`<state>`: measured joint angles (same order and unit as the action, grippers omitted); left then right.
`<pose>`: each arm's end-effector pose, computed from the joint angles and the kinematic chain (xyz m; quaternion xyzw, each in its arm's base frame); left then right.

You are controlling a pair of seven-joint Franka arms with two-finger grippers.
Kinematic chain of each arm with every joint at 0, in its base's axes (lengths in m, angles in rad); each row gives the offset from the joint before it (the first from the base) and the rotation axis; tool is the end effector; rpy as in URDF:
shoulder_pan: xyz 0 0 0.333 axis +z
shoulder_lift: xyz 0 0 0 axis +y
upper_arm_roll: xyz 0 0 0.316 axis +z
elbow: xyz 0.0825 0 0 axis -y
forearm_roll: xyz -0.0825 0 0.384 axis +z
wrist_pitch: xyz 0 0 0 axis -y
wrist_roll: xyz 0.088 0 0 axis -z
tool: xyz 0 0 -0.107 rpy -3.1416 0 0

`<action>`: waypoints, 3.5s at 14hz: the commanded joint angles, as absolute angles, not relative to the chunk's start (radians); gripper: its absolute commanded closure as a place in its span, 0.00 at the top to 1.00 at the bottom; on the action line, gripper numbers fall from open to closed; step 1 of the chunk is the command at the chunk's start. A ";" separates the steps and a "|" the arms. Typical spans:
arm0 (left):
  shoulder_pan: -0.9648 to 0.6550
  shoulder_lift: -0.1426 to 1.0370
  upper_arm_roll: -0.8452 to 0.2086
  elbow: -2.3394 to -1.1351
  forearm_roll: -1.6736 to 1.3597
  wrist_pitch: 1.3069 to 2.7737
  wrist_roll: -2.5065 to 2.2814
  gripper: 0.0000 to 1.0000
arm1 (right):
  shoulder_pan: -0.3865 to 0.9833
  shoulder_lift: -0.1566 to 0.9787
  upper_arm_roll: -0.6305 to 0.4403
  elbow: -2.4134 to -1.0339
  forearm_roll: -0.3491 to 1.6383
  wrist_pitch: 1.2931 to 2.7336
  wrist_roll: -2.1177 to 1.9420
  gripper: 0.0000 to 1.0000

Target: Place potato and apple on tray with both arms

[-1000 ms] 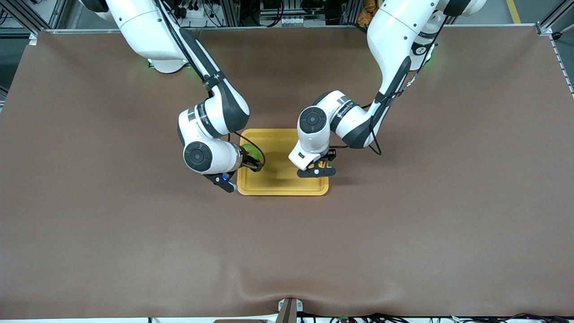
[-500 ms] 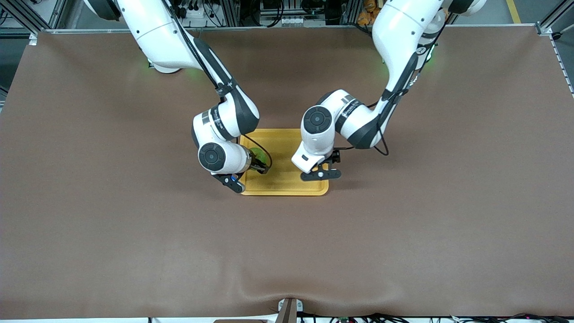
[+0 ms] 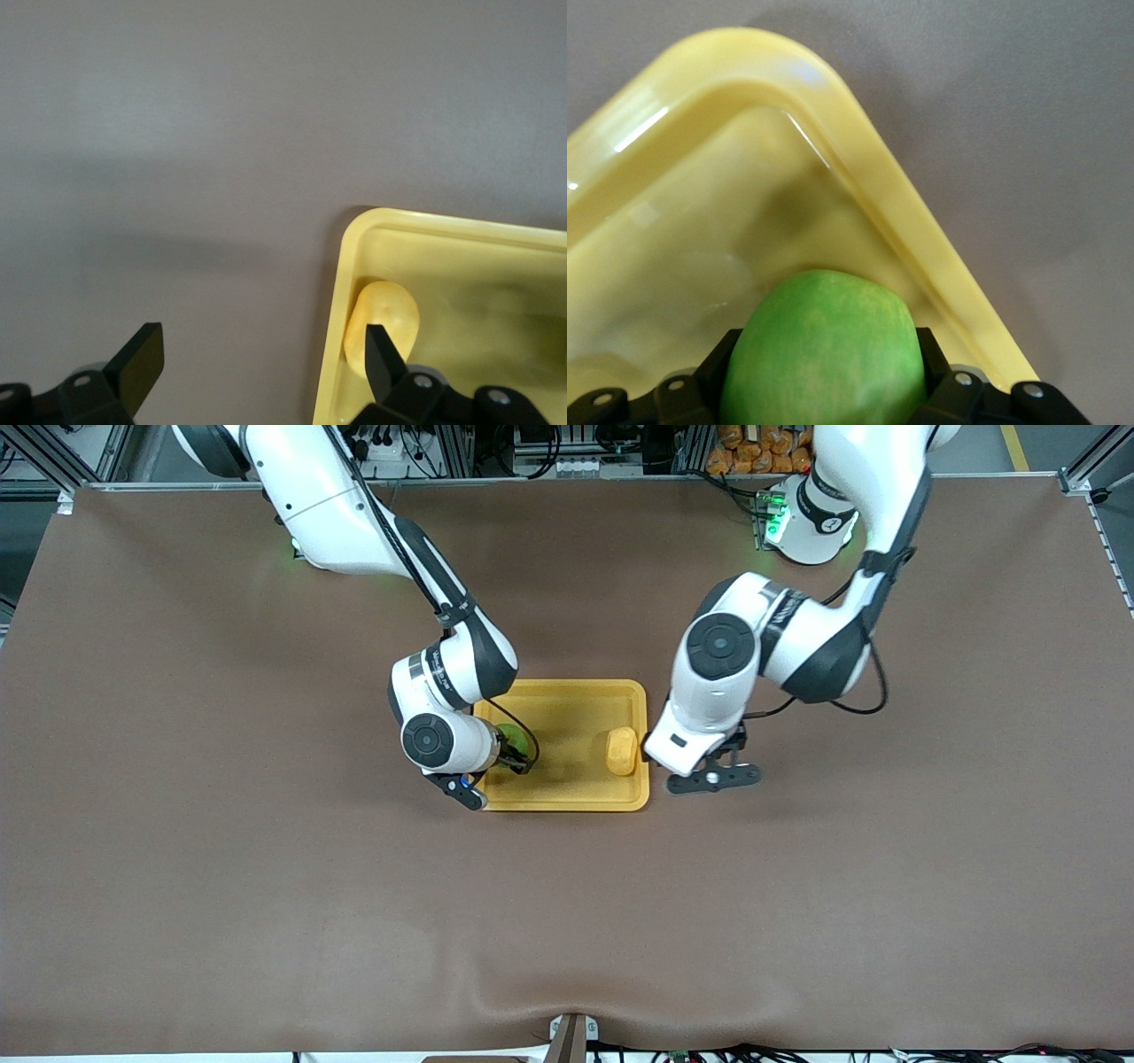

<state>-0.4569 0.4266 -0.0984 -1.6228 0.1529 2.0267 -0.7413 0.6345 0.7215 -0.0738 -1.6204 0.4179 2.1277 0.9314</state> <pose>0.5783 -0.3395 0.3754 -0.9968 -0.0627 -0.0210 0.0442 0.5545 0.3756 0.1870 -0.9385 0.2993 0.1691 0.0326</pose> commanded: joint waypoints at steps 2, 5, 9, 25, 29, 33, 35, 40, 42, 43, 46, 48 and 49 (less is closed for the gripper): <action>-0.405 0.321 -0.107 -1.637 0.124 1.948 -0.698 1.00 | 0.635 0.718 -0.084 -1.621 0.443 2.125 0.960 0.65; -0.364 0.238 -0.104 -1.635 0.115 1.885 -0.696 1.00 | 0.635 0.715 -0.086 -1.614 0.431 2.122 1.023 1.00; -0.328 0.161 -0.097 -1.625 0.115 1.787 -0.699 1.00 | 0.626 0.698 -0.094 -1.571 0.426 2.007 1.026 1.00; -0.035 -0.038 -0.100 -1.565 0.114 1.520 -0.226 1.00 | 0.437 0.692 -0.097 -1.169 0.425 1.597 1.023 1.00; -0.035 -0.060 -0.100 -1.572 0.112 1.514 -0.227 1.00 | 0.405 0.658 -0.106 -1.137 0.397 1.551 1.020 1.00; -0.031 -0.066 -0.097 -1.578 0.092 1.506 -0.189 1.00 | 0.356 0.618 -0.101 -1.137 0.397 1.546 1.014 1.00; -0.017 -0.066 -0.097 -1.578 0.069 1.506 -0.186 1.00 | 0.316 0.583 -0.095 -1.138 0.400 1.537 1.014 1.00; -0.026 -0.093 -0.097 -1.603 0.061 1.512 -0.135 1.00 | 0.275 0.522 -0.094 -1.138 0.344 1.486 0.868 1.00; -0.031 -0.109 -0.097 -1.614 0.063 1.514 -0.120 1.00 | 0.270 0.499 -0.091 -1.138 0.289 1.485 0.862 1.00; -0.031 -0.112 -0.097 -1.615 0.061 1.513 -0.118 1.00 | 0.259 0.489 -0.089 -1.138 0.282 1.485 0.861 1.00; -0.021 -0.115 -0.103 -1.614 0.061 1.506 -0.115 1.00 | 0.235 0.457 -0.089 -1.138 0.282 1.462 0.816 1.00; -0.023 -0.115 -0.106 -1.612 0.061 1.506 -0.117 1.00 | 0.201 0.431 -0.081 -1.138 0.282 1.430 0.753 1.00; -0.023 -0.115 -0.106 -1.612 0.061 1.506 -0.117 1.00 | 0.183 0.419 -0.075 -1.138 0.282 1.414 0.743 1.00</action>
